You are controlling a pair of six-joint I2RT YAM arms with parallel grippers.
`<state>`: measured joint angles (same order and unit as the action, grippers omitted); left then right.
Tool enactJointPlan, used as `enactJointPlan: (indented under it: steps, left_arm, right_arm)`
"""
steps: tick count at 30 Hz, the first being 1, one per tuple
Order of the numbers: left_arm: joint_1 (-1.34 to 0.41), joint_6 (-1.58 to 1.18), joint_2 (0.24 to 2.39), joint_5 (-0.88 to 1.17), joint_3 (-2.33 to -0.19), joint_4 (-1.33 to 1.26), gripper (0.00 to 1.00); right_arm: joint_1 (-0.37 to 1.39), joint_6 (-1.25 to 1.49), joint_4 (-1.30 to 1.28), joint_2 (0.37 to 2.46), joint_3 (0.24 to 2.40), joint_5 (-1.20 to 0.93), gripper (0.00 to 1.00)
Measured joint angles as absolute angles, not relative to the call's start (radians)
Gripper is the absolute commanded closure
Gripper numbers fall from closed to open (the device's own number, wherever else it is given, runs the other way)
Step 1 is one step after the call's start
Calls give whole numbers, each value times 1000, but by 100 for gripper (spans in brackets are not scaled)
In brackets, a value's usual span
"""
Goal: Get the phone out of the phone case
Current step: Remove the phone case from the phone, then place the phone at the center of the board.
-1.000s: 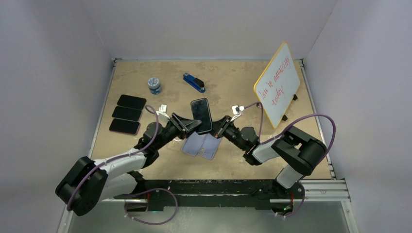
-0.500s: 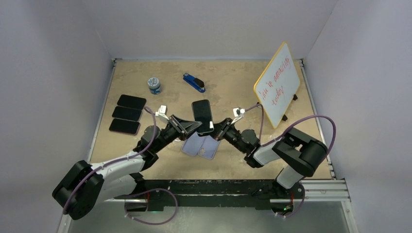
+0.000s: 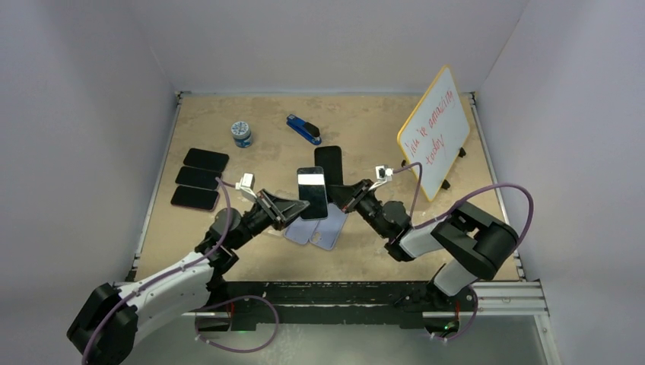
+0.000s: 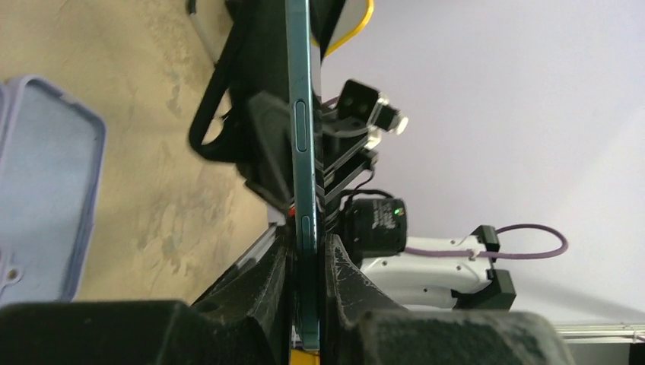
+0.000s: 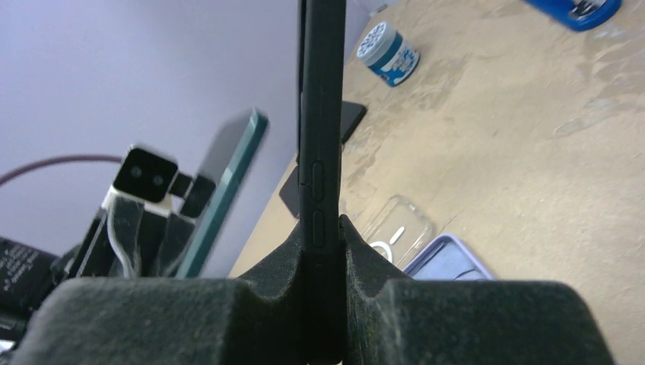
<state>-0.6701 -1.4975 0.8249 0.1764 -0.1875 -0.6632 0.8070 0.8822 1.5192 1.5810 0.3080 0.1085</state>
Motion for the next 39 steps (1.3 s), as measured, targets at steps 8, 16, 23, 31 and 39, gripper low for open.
enactJointPlan:
  steps: [8,16,23,31,39]
  left_arm:
    - [-675,-1445,667,105,-120,-464,100]
    - [-581,-1388,868,67,-139,-445,100]
    - [-374,-1341,936,81,-164,-400,100]
    - [-76,-1283,781,46,-194,-189,100]
    - [232,-1195,739,2,-212,55,100]
  right_arm:
    - [783,816,1516,1497,289,141,100]
    - [783,757,1515,1409,203,141,100]
    - [783,703,1509,1302,156,140,100]
    - [783,649,1501,1211,130,140,100]
    - [783,628,1460,1136,104,141,100]
